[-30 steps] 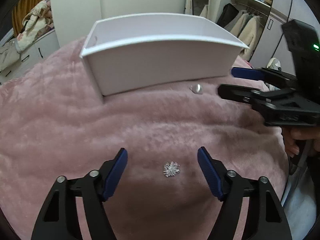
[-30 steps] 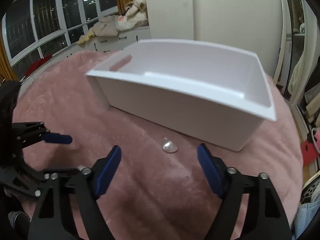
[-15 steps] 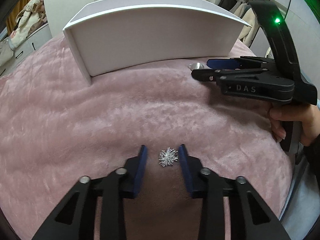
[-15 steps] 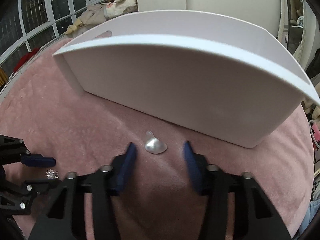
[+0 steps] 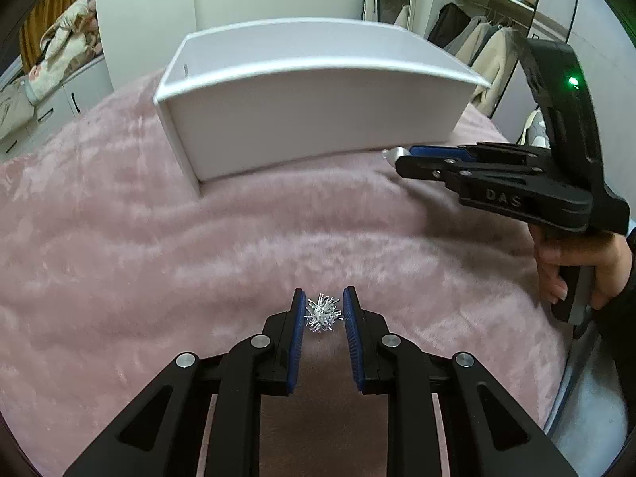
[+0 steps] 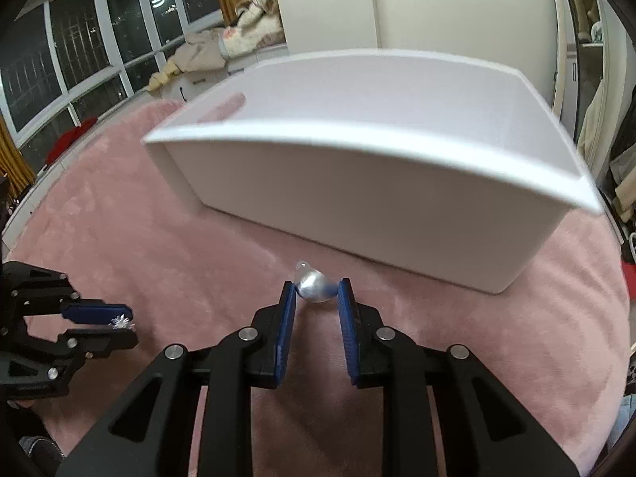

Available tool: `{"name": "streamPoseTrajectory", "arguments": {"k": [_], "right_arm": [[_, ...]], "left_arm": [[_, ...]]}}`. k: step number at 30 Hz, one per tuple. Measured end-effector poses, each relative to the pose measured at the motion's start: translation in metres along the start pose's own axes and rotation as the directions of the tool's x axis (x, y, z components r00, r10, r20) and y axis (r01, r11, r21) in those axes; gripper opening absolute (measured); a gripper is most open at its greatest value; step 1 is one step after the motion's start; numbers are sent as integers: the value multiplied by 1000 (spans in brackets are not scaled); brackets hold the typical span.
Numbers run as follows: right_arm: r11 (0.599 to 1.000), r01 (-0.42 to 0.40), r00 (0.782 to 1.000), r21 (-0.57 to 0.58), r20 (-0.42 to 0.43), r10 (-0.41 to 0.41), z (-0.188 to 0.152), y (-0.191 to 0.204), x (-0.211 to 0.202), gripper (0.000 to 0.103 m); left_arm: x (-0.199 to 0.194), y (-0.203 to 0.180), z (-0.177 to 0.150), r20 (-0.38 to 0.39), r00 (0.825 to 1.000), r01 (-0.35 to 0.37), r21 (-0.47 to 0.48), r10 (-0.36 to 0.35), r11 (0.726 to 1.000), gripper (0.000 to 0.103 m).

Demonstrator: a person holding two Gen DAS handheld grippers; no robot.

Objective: Organize jewelry
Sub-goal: 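Carry the brooch and shell pendant over the white bin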

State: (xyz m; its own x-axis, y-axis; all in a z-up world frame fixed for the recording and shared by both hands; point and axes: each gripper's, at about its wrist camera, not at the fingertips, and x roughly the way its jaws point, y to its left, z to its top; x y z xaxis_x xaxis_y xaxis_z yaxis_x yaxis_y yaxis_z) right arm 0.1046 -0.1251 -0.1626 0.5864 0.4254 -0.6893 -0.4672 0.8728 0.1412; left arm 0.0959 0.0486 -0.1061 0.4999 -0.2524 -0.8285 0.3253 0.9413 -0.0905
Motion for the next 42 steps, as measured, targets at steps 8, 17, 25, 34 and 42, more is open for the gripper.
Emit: {"name": "streamPoseTrajectory", "arguments": {"k": [8,17,25,34,42], "right_arm": [[1000,-3,997,3,77,3,14,1,-37,23],[1000,10,993,-4,120,-9,30,7,-58,23],[999,52,983,9,173,-53,43,6,-74,23],[995,93,975,39,200,-99,55,-9,-75,23],[991,100,971,88,209,-116,68,-29,-65,23]], "left_arm": [[-25,-2,16,74,997,-12,5,12,1000,24],[-43,-3,40,149,988,-33,5,31,999,24],[-43,0,56,187,982,-36,-14,38,999,24],[-42,-4,89,233,972,-37,8,34,999,24],[-31,-2,122,250,967,-63,4,60,998,24]]}}
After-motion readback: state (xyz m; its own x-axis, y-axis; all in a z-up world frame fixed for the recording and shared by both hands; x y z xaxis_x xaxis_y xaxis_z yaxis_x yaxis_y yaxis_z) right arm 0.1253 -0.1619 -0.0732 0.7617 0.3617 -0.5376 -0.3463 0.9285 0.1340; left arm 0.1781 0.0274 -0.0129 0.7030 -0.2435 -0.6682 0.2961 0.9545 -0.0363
